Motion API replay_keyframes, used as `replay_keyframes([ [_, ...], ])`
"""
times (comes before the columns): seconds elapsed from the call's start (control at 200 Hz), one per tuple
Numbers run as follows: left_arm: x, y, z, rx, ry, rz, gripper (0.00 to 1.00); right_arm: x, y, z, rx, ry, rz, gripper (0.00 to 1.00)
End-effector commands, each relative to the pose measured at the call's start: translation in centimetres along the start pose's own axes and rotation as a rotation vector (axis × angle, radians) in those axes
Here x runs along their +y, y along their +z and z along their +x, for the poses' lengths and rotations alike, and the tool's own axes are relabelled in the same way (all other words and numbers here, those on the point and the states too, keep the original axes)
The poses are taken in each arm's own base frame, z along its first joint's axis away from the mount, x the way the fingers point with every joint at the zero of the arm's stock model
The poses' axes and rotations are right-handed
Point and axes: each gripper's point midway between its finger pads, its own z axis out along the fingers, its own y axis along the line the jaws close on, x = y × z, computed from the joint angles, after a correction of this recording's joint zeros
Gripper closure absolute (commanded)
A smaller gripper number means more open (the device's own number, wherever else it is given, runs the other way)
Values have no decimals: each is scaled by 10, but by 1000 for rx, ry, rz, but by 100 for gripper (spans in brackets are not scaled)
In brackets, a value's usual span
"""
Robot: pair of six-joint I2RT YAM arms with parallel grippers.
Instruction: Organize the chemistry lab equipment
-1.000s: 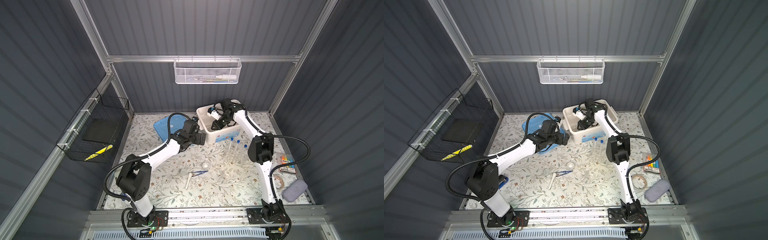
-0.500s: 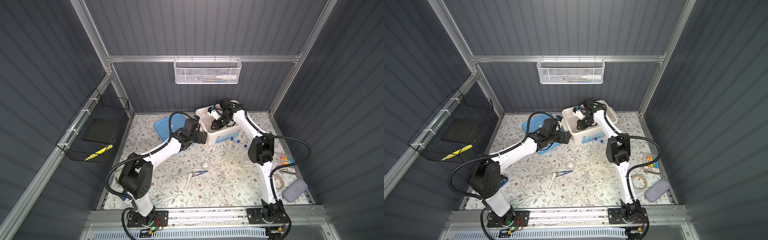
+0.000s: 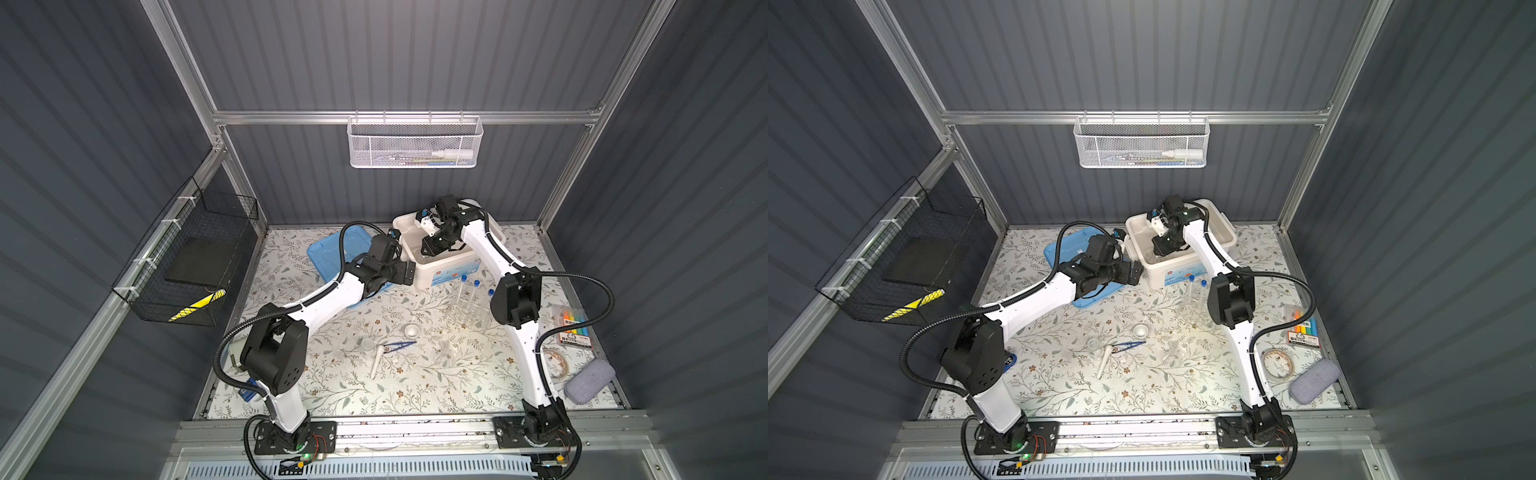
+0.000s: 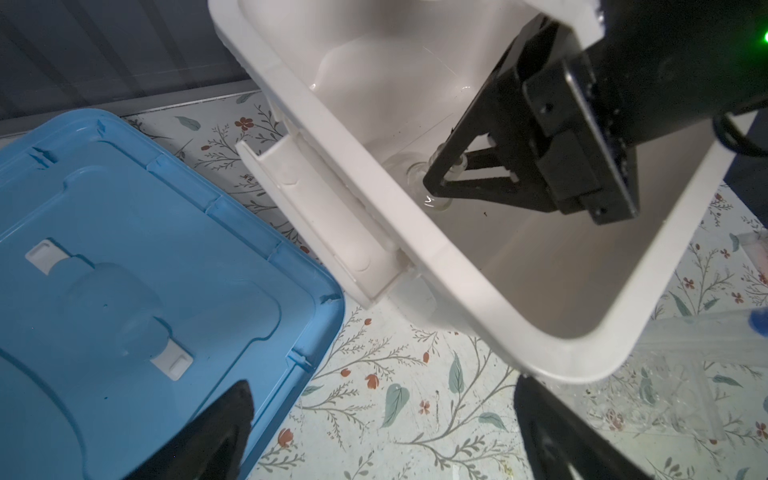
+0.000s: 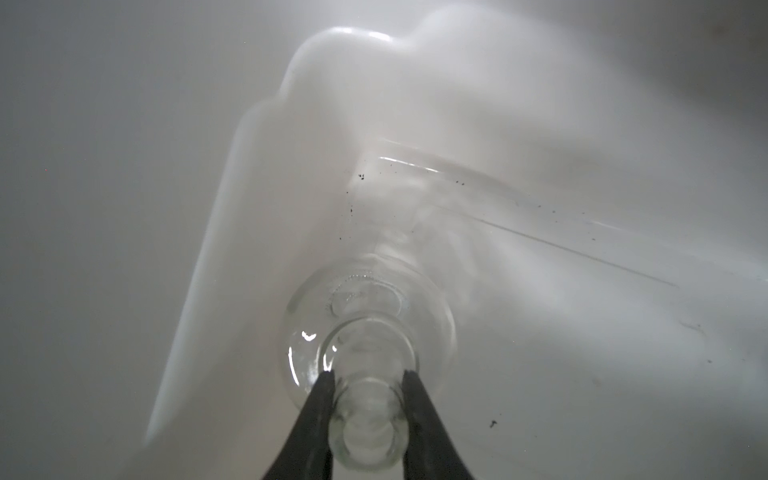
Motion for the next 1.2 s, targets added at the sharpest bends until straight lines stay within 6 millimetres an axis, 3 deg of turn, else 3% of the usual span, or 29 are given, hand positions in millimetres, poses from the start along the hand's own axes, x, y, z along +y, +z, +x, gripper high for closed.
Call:
replay_keyframes([
  [0.0,-3,0,-11,-17,-18,16,0,10,-2,-1,5,12,-31,84],
  [0.245,-4,0,-12,-19,-21,24,0,16,7,19,93,33,-37,85],
  [0.58,-2,-4,-13,-27,-19,12,0,24,9,27,129,42,-31,78],
  [1.196,10,-24,-11,-38,-11,-51,0,26,-4,8,42,85,-27,50],
])
